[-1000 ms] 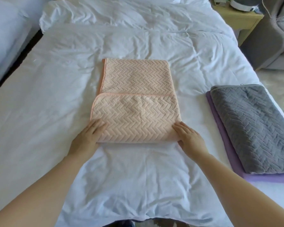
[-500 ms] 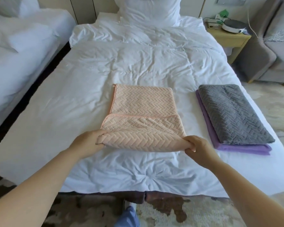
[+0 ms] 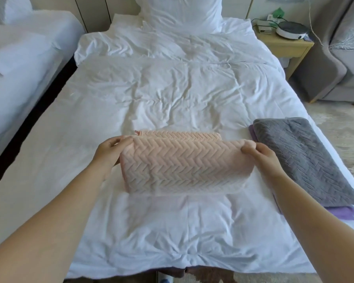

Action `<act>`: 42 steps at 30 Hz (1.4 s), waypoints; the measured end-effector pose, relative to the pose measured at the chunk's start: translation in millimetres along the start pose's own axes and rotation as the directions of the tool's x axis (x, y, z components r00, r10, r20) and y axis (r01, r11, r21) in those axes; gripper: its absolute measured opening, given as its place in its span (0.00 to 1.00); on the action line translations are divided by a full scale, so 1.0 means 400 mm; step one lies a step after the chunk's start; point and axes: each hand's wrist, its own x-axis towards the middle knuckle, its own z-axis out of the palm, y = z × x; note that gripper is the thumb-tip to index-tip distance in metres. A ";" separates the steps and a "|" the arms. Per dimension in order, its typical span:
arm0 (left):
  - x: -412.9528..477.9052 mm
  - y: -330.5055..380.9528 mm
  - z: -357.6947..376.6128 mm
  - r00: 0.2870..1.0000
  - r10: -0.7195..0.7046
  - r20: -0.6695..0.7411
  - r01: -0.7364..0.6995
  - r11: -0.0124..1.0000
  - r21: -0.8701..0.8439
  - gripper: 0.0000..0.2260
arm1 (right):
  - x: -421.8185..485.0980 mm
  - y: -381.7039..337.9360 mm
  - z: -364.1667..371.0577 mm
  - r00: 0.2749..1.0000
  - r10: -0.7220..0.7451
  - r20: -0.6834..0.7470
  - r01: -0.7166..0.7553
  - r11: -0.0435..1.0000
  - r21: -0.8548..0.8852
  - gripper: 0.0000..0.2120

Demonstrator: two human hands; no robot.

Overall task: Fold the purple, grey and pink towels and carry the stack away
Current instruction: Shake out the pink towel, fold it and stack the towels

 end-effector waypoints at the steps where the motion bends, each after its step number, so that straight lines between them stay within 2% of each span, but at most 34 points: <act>1: 0.063 0.002 0.013 1.000 -0.029 -0.005 0.029 0.999 -0.017 0.14 | 0.060 0.001 0.024 0.999 0.043 -0.005 -0.043 0.997 0.058 0.24; 4: 0.256 -0.007 0.051 0.986 -0.160 -0.034 0.159 0.987 -0.037 0.18 | 0.237 0.018 0.097 0.984 0.176 0.012 -0.176 0.969 0.175 0.25; 6: 0.354 -0.030 0.074 0.965 -0.262 -0.029 0.262 0.965 -0.018 0.24 | 0.323 0.046 0.136 0.957 0.282 0.068 -0.289 0.943 0.166 0.28; 8: 0.409 -0.069 0.091 0.951 -0.308 -0.019 0.309 0.949 0.057 0.27 | 0.373 0.088 0.164 0.915 0.379 0.137 -0.393 0.915 0.095 0.30; 10: 0.423 -0.114 0.100 0.958 -0.283 -0.043 0.286 0.946 0.149 0.23 | 0.388 0.130 0.185 0.882 0.447 0.148 -0.448 0.893 -0.027 0.31; 11: 0.425 -0.134 0.102 0.965 -0.253 -0.066 0.261 0.942 0.209 0.22 | 0.391 0.146 0.192 0.890 0.441 0.121 -0.429 0.896 -0.111 0.30; 13: 0.433 -0.161 0.107 0.983 -0.143 -0.113 0.174 0.919 0.353 0.23 | 0.398 0.165 0.205 0.941 0.337 0.045 -0.315 0.915 -0.252 0.25; 16: 0.452 -0.167 0.122 0.986 0.035 -0.164 0.046 0.885 0.464 0.20 | 0.411 0.168 0.223 0.979 0.200 -0.030 -0.200 0.943 -0.266 0.19; 18: 0.465 -0.173 0.137 0.983 0.077 -0.167 0.016 0.869 0.494 0.19 | 0.414 0.176 0.231 0.979 0.197 -0.046 -0.202 0.935 -0.292 0.18; 20: 0.468 -0.174 0.151 0.985 0.049 -0.164 0.047 0.844 0.535 0.21 | 0.413 0.181 0.237 0.974 0.220 -0.049 -0.223 0.910 -0.348 0.19; 22: 0.453 -0.150 0.157 0.970 0.110 -0.218 0.048 0.789 0.613 0.19 | 0.405 0.167 0.242 0.982 0.161 -0.095 -0.186 0.888 -0.420 0.20; 24: 0.415 -0.116 0.166 0.888 0.402 -0.224 -0.105 0.650 0.752 0.15 | 0.385 0.141 0.249 0.986 -0.041 -0.163 -0.055 0.837 -0.545 0.24; 25: 0.390 -0.103 0.180 0.825 0.549 -0.138 -0.225 0.542 0.809 0.14 | 0.369 0.125 0.256 0.975 -0.167 -0.148 0.039 0.782 -0.622 0.26; 26: 0.358 -0.097 0.200 0.771 0.637 0.002 -0.349 0.420 0.838 0.15 | 0.349 0.109 0.267 0.959 -0.273 -0.071 0.148 0.701 -0.697 0.27; 27: 0.328 -0.101 0.223 0.735 0.655 0.176 -0.460 0.291 0.839 0.17 | 0.330 0.098 0.280 0.940 -0.338 0.054 0.260 0.601 -0.756 0.27; 28: 0.304 -0.109 0.244 0.724 0.609 0.324 -0.529 0.190 0.827 0.21 | 0.316 0.095 0.291 0.918 -0.350 0.188 0.353 0.503 -0.789 0.28; 29: 0.291 -0.121 0.260 0.745 0.524 0.413 -0.547 0.126 0.828 0.24 | 0.310 0.099 0.300 0.901 -0.319 0.293 0.413 0.428 -0.804 0.29; 31: 0.295 -0.155 0.272 0.827 0.363 0.429 -0.482 0.068 0.873 0.30 | 0.312 0.117 0.311 0.898 -0.217 0.383 0.438 0.359 -0.824 0.32; 33: 0.314 -0.198 0.267 0.872 0.305 0.384 -0.419 0.056 0.906 0.33 | 0.317 0.150 0.320 0.904 -0.171 0.392 0.428 0.347 -0.835 0.34; 37: 0.356 -0.278 0.282 0.905 0.244 0.350 -0.366 0.023 0.930 0.33 | 0.329 0.229 0.358 0.928 -0.115 0.355 0.373 0.293 -0.880 0.34; 42: 0.395 -0.341 0.299 0.903 0.249 0.351 -0.362 0.001 0.932 0.32 | 0.349 0.284 0.387 0.938 -0.093 0.334 0.347 0.264 -0.900 0.35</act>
